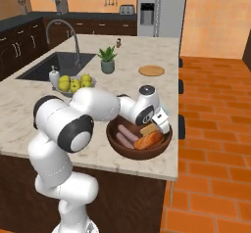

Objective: Place one bun and one sausage from the bowl on each plate.

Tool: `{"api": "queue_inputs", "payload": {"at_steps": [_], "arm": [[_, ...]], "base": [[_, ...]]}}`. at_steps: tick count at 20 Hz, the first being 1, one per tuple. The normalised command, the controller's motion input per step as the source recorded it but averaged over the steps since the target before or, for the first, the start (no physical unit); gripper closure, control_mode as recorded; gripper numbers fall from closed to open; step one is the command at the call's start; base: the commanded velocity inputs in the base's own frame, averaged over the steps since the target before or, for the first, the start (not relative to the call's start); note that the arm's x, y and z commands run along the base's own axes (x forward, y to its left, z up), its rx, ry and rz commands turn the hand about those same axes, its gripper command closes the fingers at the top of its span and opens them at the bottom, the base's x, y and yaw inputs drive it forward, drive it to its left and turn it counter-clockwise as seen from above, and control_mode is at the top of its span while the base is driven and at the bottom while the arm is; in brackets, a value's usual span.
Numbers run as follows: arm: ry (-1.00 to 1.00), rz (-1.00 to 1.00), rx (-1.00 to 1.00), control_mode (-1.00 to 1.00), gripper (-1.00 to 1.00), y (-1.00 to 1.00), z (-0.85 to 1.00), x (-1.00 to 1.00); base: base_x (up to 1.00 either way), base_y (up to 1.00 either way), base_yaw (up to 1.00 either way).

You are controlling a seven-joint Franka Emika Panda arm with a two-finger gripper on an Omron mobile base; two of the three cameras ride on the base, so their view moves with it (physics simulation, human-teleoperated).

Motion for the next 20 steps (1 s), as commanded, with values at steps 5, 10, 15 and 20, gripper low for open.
{"api": "queue_inputs", "payload": {"at_steps": [5, 10, 15, 20], "arm": [[0.00, 0.00, 0.00, -1.00, -1.00, -0.32, -0.15, 0.22], [0.00, 0.00, -0.01, -1.00, -1.00, -0.07, -0.27, 0.01], [0.00, 0.00, 0.00, -1.00, -1.00, 0.03, -0.19, 0.04], [0.00, 0.00, -0.02, -1.00, -1.00, 0.10, -0.12, 0.00]], "base": [[0.00, 0.00, 0.00], [0.00, 0.00, 0.00], [0.00, 0.00, 0.00], [0.00, 0.00, 0.00]]}}
